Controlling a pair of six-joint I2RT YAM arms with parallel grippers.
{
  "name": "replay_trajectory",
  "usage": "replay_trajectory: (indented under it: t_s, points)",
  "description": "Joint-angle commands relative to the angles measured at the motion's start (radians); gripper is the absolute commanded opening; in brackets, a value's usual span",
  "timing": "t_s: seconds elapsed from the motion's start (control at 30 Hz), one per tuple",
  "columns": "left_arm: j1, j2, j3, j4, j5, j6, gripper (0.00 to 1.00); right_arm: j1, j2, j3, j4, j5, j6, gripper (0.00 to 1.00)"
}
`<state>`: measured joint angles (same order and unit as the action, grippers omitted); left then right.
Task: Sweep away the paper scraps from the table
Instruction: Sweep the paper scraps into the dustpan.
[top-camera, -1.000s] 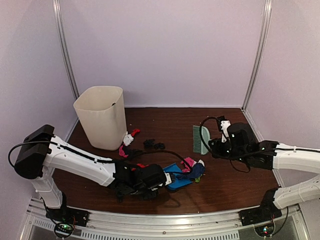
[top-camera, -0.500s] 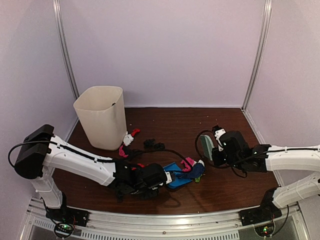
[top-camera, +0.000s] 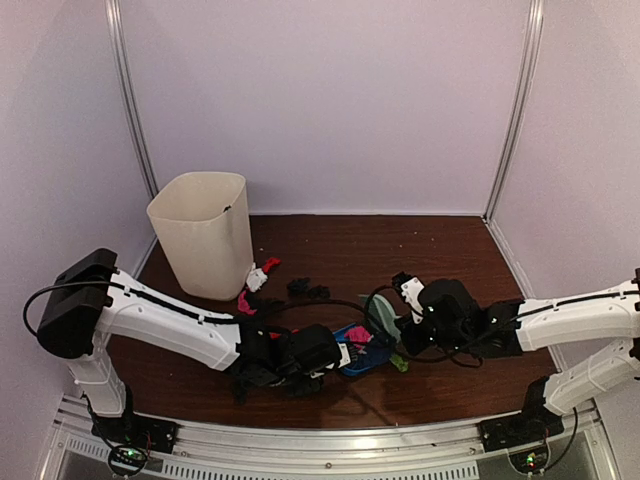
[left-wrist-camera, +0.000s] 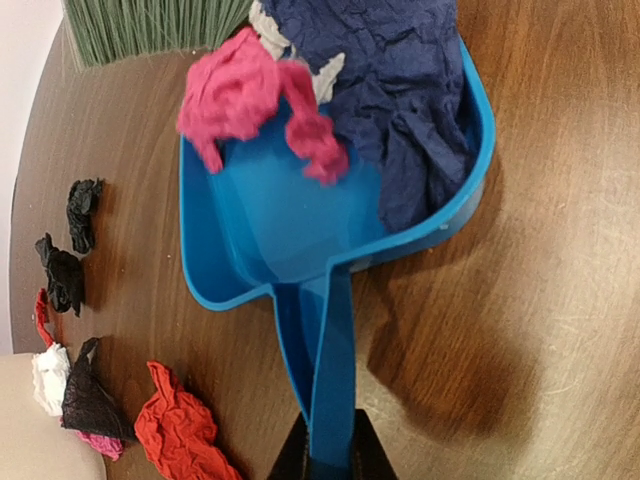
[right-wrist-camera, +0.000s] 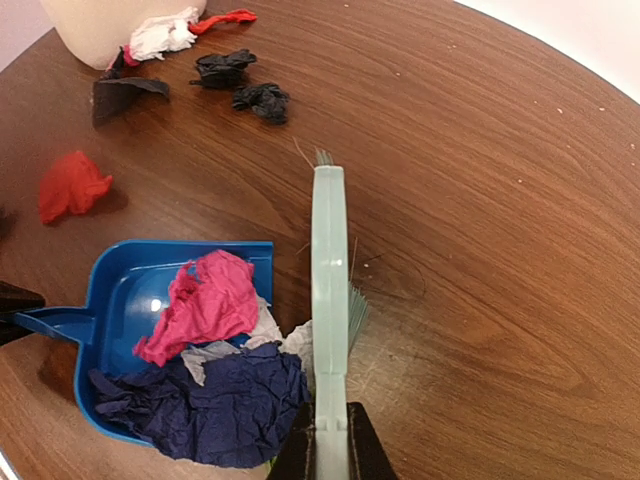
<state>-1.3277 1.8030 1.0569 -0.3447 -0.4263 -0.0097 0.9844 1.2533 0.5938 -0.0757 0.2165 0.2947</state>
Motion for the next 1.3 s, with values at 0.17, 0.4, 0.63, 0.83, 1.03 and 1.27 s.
replay_trajectory:
  t_s: [0.17, 0.4, 0.63, 0.83, 1.03, 1.27]
  points:
    - [0.007, 0.023, 0.034, 0.013, 0.031, 0.041, 0.0, 0.019, 0.037, -0.04, 0.112, -0.132, 0.001, 0.0]
    - [0.007, 0.016, 0.028, 0.024, 0.061, 0.044, 0.0, 0.019, -0.009, -0.055, 0.206, -0.041, 0.047, 0.0]
    - [0.007, 0.008, 0.01, 0.024, 0.079, 0.036, 0.0, 0.016, -0.158, -0.046, 0.064, 0.22, 0.178, 0.0]
    - [0.006, 0.007, 0.01, 0.023, 0.083, 0.031, 0.0, 0.016, -0.178, 0.042, -0.324, 0.375, 0.443, 0.0]
    - [0.007, 0.007, 0.02, 0.023, 0.076, 0.03, 0.0, 0.026, -0.111, 0.127, -0.576, 0.344, 0.57, 0.0]
    - [0.007, 0.014, 0.021, 0.024, 0.075, 0.025, 0.0, 0.103, -0.035, 0.145, -0.511, 0.196, 0.484, 0.0]
